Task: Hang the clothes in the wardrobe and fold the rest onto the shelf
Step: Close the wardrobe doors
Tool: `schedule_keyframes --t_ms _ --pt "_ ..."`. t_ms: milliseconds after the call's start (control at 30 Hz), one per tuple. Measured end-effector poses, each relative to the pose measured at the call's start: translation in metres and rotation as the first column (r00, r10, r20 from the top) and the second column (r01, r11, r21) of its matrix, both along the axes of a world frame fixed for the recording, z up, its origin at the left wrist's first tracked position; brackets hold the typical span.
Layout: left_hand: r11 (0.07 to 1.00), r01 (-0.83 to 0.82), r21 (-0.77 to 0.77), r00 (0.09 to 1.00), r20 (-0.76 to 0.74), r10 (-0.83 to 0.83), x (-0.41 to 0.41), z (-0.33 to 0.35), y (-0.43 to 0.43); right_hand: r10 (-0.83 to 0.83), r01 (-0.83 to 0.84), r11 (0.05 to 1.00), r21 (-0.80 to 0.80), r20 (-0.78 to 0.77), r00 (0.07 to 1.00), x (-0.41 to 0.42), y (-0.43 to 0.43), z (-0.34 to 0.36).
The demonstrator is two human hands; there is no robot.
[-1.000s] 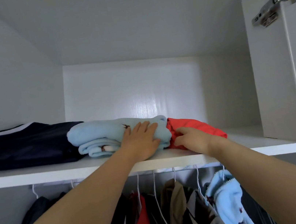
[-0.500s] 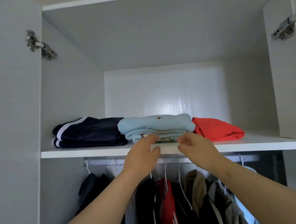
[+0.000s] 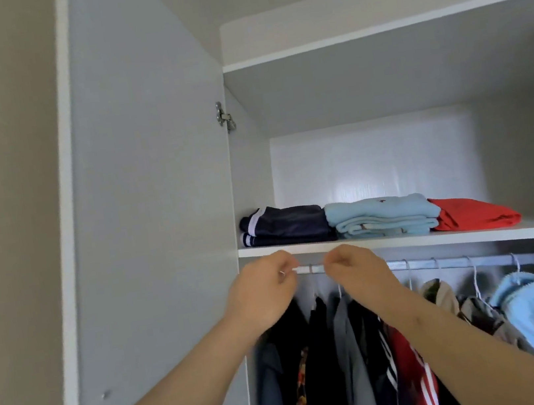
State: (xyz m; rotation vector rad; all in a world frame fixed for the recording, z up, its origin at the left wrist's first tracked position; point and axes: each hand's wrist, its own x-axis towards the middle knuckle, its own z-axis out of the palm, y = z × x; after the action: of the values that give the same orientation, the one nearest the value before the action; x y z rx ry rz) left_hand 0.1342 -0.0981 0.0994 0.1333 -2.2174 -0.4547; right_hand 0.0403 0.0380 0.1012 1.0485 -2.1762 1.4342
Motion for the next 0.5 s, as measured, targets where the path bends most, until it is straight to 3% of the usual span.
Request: schedule_keyframes --t_ms 200,333,400,500 --pt "0.996 -0.062 -0.067 0.996 -0.065 0.058 0.080 -0.007 -0.026 0.053 -0.053 0.999 -0.004 0.052 0.997 0.073 -0.028 -0.005" --pt "0.959 -0.143 -0.246 0.971 -0.221 0.088 0.124 -0.005 -0.043 0.060 -0.061 0.998 0.023 0.053 0.997 0.103 -0.045 -0.002" --pt "0.889 -0.295 -0.351 0.907 -0.396 0.145 0.143 -0.007 -0.054 0.079 -0.081 0.996 0.026 0.058 0.995 0.117 -0.053 -0.002" --pt "0.814 -0.493 -0.309 0.801 -0.525 0.286 0.157 -0.013 -0.072 0.095 -0.098 0.994 0.044 0.057 0.994 0.128 -0.062 -0.005"
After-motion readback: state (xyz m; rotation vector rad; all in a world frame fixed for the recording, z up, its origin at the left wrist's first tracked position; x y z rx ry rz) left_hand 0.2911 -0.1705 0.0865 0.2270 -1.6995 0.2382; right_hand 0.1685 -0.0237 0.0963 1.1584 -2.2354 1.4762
